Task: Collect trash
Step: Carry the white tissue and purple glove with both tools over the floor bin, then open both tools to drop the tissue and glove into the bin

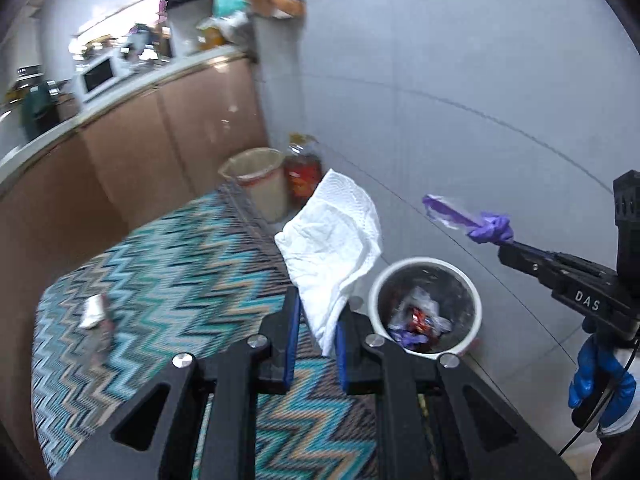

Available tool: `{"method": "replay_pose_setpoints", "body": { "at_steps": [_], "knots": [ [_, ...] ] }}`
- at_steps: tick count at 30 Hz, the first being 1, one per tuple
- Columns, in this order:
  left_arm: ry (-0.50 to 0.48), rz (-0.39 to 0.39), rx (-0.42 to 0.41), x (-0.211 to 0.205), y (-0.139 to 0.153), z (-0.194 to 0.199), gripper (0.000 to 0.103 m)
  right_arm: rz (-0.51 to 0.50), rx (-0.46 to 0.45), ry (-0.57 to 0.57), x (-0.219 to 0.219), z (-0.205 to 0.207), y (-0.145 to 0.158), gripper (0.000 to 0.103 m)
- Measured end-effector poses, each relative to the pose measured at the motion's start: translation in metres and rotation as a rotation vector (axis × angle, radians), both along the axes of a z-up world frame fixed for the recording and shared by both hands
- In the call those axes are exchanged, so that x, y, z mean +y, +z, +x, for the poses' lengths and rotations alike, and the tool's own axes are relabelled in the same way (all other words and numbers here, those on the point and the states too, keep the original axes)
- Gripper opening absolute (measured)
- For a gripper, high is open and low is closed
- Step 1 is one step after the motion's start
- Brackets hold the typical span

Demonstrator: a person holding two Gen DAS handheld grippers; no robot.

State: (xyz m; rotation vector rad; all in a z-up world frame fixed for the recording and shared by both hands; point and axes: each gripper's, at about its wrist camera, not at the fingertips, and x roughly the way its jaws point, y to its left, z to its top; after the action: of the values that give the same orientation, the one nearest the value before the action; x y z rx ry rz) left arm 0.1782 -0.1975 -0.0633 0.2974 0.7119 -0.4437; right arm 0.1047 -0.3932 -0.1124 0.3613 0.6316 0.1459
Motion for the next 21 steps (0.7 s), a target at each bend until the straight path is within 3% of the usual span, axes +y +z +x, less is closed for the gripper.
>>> {"method": "replay_pose_setpoints", "body": {
  "at_steps": [11,14,19,21],
  "knots": [
    [-0.142,0.066,0.178,-0.099,-0.065,0.057,0.015,-0.003,0.159,-0.075,-0.054,0.028,-0.061,0.013],
    [-0.167,0.057,0.253,-0.121,-0.084,0.076,0.015,-0.005,0.189,-0.091,-0.062,0.036,-0.073,0.014],
    [-0.201,0.050,0.312,-0.146,-0.104,0.094,0.016,-0.018,0.246,-0.103,-0.073,0.049,-0.093,0.015],
    [-0.205,0.039,0.339,-0.153,-0.111,0.101,0.019,-0.027,0.271,-0.104,-0.076,0.053,-0.100,0.020]
  ]
}}
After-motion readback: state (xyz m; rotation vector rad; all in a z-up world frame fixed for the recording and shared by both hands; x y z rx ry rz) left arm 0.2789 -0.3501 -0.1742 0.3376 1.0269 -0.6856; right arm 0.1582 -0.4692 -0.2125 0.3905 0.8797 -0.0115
